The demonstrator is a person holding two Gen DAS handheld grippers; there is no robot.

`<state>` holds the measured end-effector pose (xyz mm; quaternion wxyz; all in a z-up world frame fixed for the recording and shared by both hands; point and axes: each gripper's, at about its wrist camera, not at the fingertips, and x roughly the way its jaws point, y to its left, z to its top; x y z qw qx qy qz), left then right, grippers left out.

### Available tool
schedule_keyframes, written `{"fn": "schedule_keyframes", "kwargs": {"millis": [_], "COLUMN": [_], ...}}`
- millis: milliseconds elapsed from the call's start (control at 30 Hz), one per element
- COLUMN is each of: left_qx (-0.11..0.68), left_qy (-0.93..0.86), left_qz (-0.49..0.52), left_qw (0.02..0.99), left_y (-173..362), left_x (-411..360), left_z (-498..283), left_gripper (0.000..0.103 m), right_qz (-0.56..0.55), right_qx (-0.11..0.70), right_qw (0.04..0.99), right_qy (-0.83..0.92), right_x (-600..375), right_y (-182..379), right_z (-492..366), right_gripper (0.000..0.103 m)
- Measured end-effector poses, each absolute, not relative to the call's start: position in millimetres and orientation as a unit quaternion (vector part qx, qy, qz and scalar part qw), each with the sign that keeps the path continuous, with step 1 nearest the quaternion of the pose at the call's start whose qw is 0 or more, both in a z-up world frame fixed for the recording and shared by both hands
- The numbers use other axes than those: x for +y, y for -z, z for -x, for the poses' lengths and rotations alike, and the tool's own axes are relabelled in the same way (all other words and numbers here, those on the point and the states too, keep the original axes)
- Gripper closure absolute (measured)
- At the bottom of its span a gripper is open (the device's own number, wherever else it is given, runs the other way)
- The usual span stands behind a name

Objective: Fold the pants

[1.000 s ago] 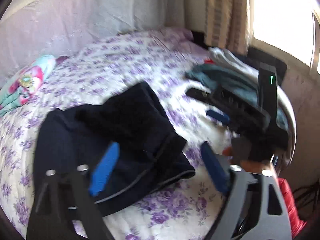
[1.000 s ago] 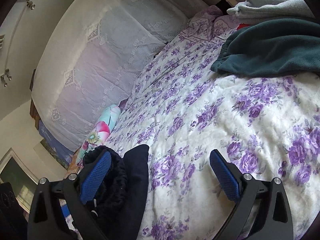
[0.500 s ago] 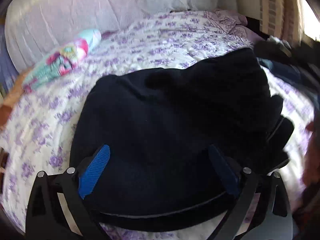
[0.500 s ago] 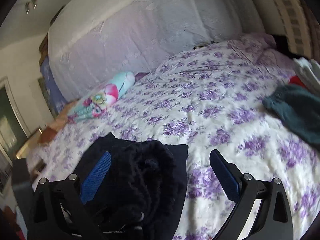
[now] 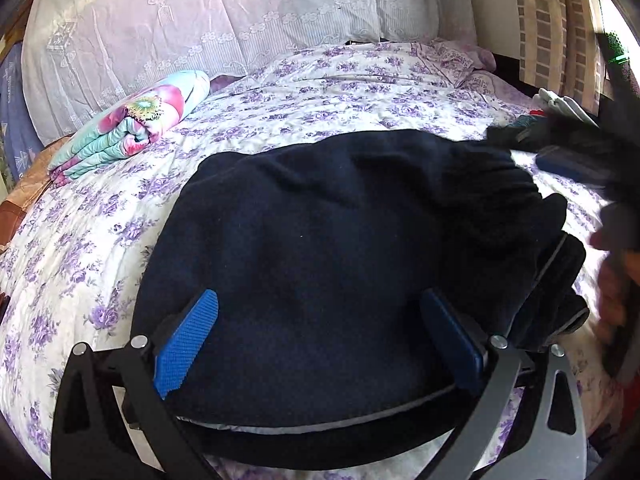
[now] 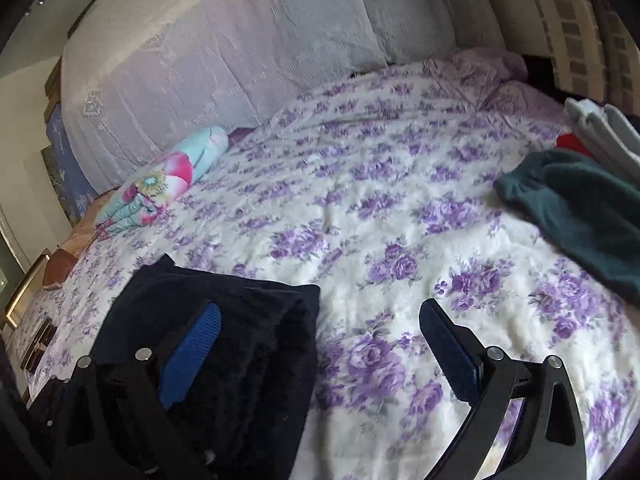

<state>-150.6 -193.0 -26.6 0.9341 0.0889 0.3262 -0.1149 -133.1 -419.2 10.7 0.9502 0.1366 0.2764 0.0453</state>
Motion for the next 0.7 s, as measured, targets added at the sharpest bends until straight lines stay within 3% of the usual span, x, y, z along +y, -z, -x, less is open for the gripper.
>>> {"fn": "schedule_keyframes", "kwargs": {"millis": [133,233,300,467,700], "left_qx": [0.325,0.327,0.324,0.329,0.351], "left_qy": [0.114,0.114,0.111,0.119,0.191], "left_qz": [-0.089,-0.092,-0.099,-0.092,0.020], "left_qw": [0.934,0.934,0.934,0.932,0.917], "left_y": [27,28,27,25,-3], "left_x": [-193,-194,-196,-192,-109], "left_z": [152,152,153,152,161], "left_gripper": [0.004,0.004,0.004,0.004,0.005], "right_qz": [-0.071,-0.025,-0.110,-0.114,-0.265], "right_qx": [0.261,0.324,0.353,0.316,0.355], "right_qw": [0.960,0.945,0.926,0.938,0.880], "right_qy": [-0.066,-0.038,-0.077,-0.086,-0.169], "right_x": [-392,-384,-408,-406,-444], "right_y": [-22,12,25,14,30], "right_z": [165,150,143,167,171], "right_gripper": [0.003,0.003,0.003,0.003,0.003]}}
